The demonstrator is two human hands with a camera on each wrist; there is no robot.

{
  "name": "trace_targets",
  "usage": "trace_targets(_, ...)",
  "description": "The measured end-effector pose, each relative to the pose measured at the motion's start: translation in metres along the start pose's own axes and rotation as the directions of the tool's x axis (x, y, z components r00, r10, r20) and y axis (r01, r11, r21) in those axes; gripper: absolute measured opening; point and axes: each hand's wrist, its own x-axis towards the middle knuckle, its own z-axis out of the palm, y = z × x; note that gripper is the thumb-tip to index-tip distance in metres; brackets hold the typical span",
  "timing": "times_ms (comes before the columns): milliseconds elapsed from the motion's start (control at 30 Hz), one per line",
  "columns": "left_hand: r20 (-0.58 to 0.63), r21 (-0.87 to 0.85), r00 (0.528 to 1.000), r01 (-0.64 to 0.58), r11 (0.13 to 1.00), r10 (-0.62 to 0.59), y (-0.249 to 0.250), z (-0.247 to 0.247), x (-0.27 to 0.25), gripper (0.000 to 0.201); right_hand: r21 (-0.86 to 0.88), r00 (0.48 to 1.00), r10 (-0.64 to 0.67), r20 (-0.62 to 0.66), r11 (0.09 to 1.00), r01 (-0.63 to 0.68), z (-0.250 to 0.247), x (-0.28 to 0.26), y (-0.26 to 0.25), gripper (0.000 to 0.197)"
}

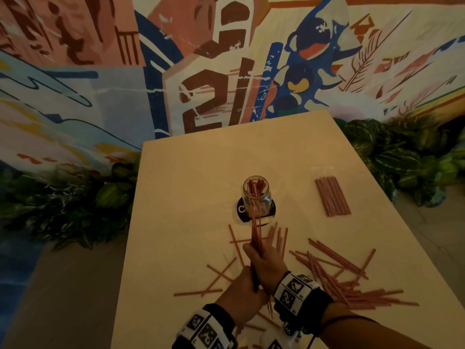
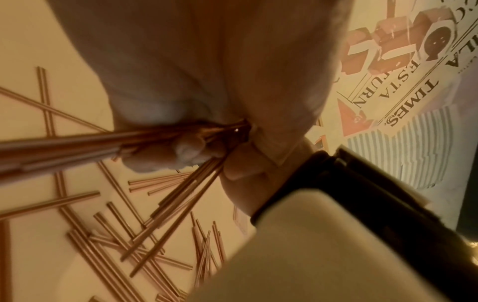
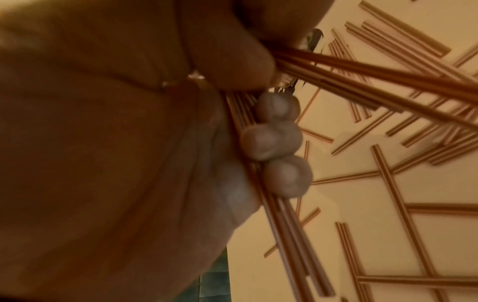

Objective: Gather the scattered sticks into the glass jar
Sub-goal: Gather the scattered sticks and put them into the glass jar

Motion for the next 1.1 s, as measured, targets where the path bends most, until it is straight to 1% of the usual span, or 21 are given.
trace_targets(100, -0.071, -0.051, 0.997, 0.027, 0.998, -0.031, -0.003, 0.002, 0.003, 0.031, -0.009, 0.999, 0.005, -0.035, 1.000, -0.005, 0.000, 0.004, -0.001, 0.034)
trace_targets(167, -0.122, -0.142, 0.991, 0.046, 0.989, -0.064, -0.008, 0.004, 0.006, 0.039, 0.024, 0.998, 0.010, -0.065, 1.000, -0.009, -0.001, 0.007, -0.002, 0.036)
trace_targets(200, -0.134, -0.180, 0.988, 0.046, 0.983, -0.071, -0.010, 0.005, 0.008, 0.039, 0.048, 0.997, 0.024, -0.072, 0.999, -0.020, -0.002, 0.008, -0.003, 0.037)
trace_targets(300, -0.168, -0.226, 0.985, 0.006, 0.974, -0.044, -0.015, 0.005, 0.006, 0.015, 0.153, 0.995, 0.071, -0.067, 0.986, -0.061, -0.005, 0.012, -0.002, 0.035)
trace_targets(333, -0.174, -0.242, 0.984, 0.000, 0.970, -0.044, -0.018, 0.004, 0.007, 0.012, 0.173, 0.994, 0.079, -0.072, 0.983, -0.065, -0.006, 0.012, -0.001, 0.033)
trace_targets(400, -0.154, -0.285, 0.987, 0.006, 0.959, -0.052, -0.022, 0.003, 0.007, 0.019, 0.259, 0.992, 0.098, -0.080, 0.963, -0.074, -0.007, 0.012, 0.001, 0.031)
trace_targets(467, -0.100, -0.351, 0.991, 0.046, 0.935, -0.086, -0.026, 0.003, 0.007, 0.026, 0.433, 0.989, 0.131, -0.071, 0.897, -0.088, -0.008, 0.011, 0.000, 0.029)
trace_targets(500, -0.077, -0.417, 0.990, 0.076, 0.906, -0.119, -0.027, 0.003, 0.008, 0.026, 0.502, 0.988, 0.141, -0.069, 0.860, -0.088, -0.010, 0.011, -0.002, 0.028)
trace_targets(533, -0.064, -0.517, 0.986, 0.101, 0.850, -0.156, -0.028, 0.003, 0.007, 0.023, 0.546, 0.986, 0.148, -0.074, 0.833, -0.085, -0.012, 0.011, -0.005, 0.027)
trace_targets(600, -0.050, -0.698, 0.968, 0.141, 0.702, -0.244, -0.031, 0.002, 0.010, 0.023, 0.578, 0.985, 0.145, -0.089, 0.813, -0.068, -0.016, 0.011, -0.013, 0.028)
trace_targets(667, -0.016, -0.788, 0.942, 0.194, 0.584, -0.334, -0.032, -0.001, 0.012, 0.031, 0.595, 0.988, 0.116, -0.103, 0.803, -0.032, -0.020, 0.010, -0.024, 0.027)
trace_targets(733, 0.079, -0.838, 0.924, 0.265, 0.478, -0.374, -0.032, -0.005, 0.014, 0.046, 0.623, 0.991, 0.074, -0.114, 0.782, 0.014, -0.022, 0.008, -0.038, 0.025)
trace_targets(833, 0.172, -0.905, 0.925, 0.284, 0.316, -0.338, -0.032, -0.005, 0.018, 0.071, 0.600, 0.987, -0.030, -0.160, 0.791, 0.121, -0.019, 0.001, -0.056, 0.025)
trace_targets(900, 0.220, -0.938, 0.936, 0.281, 0.205, -0.275, -0.029, -0.004, 0.016, 0.076, 0.544, 0.977, -0.105, -0.186, 0.817, 0.191, -0.014, -0.008, -0.067, 0.025)
trace_targets(967, 0.250, -0.958, 0.948, 0.272, 0.091, -0.197, -0.027, -0.005, 0.014, 0.075, 0.547, 0.972, -0.147, -0.185, 0.806, 0.226, -0.012, -0.018, -0.079, 0.025)
trace_targets(1000, 0.247, -0.963, 0.954, 0.261, 0.064, -0.170, -0.026, -0.006, 0.014, 0.073, 0.578, 0.971, -0.162, -0.177, 0.782, 0.235, -0.011, -0.023, -0.085, 0.025)
trace_targets(1033, 0.235, -0.967, 0.959, 0.247, 0.060, -0.160, -0.028, -0.007, 0.016, 0.072, 0.609, 0.970, -0.178, -0.168, 0.755, 0.244, -0.011, -0.026, -0.090, 0.025)
trace_targets(1100, 0.202, -0.973, 0.965, 0.216, 0.077, -0.165, -0.030, -0.008, 0.019, 0.064, 0.629, 0.962, -0.212, -0.174, 0.727, 0.274, -0.012, -0.029, -0.096, 0.022)
